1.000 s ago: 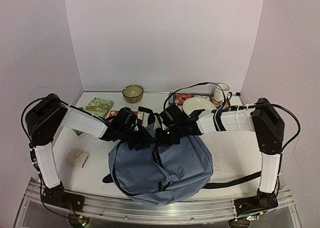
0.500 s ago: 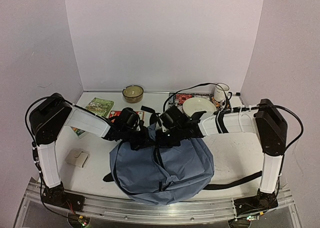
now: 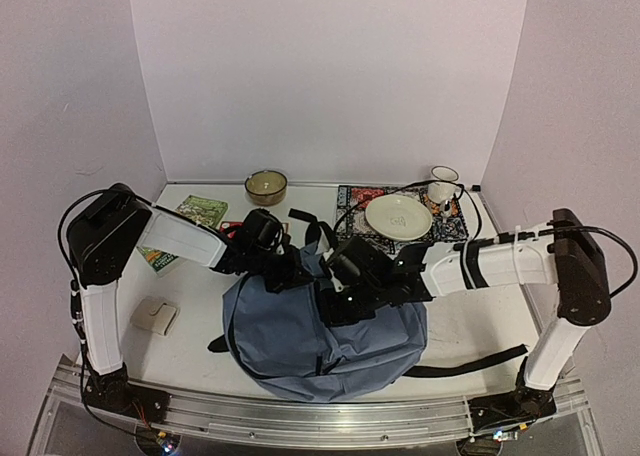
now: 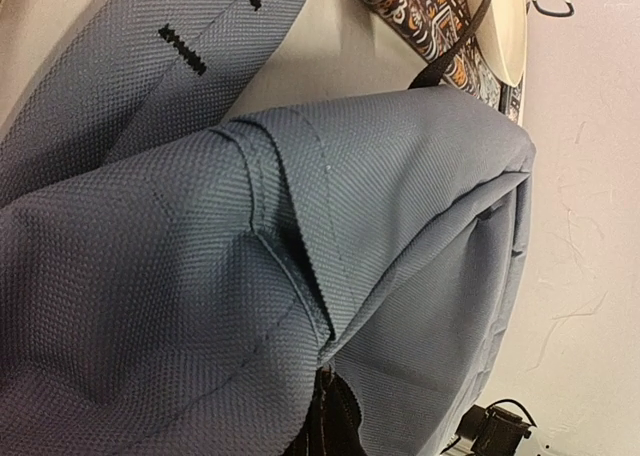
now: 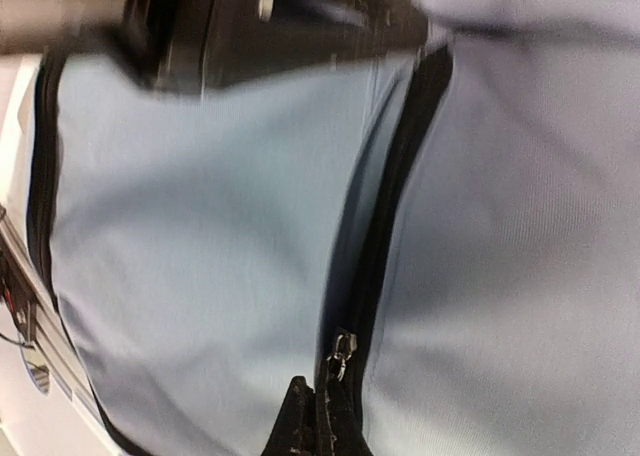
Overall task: Pack the student bag
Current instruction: Zip the upper front pocket of the student bag, then hold the student bag at the center of the board.
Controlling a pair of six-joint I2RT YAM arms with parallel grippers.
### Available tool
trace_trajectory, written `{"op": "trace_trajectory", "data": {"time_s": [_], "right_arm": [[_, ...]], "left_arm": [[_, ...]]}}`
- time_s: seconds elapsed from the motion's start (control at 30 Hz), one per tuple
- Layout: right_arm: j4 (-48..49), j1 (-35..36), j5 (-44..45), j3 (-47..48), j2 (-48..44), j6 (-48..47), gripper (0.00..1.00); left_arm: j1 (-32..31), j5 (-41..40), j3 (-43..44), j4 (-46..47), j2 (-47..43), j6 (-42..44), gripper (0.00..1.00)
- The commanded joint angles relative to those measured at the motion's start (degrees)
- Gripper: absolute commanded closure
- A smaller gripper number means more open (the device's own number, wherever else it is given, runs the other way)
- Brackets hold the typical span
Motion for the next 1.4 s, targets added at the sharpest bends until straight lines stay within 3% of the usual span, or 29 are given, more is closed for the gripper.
{"op": "trace_trajectory", "data": {"time_s": [0.0, 0.47, 0.7, 0.9, 1.0, 1.37], "right_arm": [[-5.1, 2.9, 0.0, -2.7, -5.1, 2.9, 1.0], [-6.8, 11.1, 0.1, -11.6, -8.0, 10.3, 1.0], [-8.6, 11.6, 4.2, -8.4, -7.4, 8.5, 1.0], [-14.8, 11.4, 10.6, -0.2, -6.0, 4.4, 0.71], [-16.9, 10.7, 12.3, 1.9, -5.9, 3.5, 0.6], [-17.5, 9.5, 12.2, 2.7, -3.0, 3.3, 0.49]], "left_arm": [[1.6, -3.9, 4.1, 0.0, 1.4, 1.5, 1.0], [3.5, -5.7, 7.7, -2.2, 3.0, 2.6, 1.0], [3.0, -2.6, 8.6, -2.5, 2.8, 4.2, 0.99], [2.8, -3.4, 6.3, -4.0, -4.0, 7.9, 0.68], [2.8, -4.4, 5.2, -6.3, -8.0, 10.3, 0.6], [-3.3, -14.4, -4.4, -16.1, -24.1, 16.4, 0.49]]}}
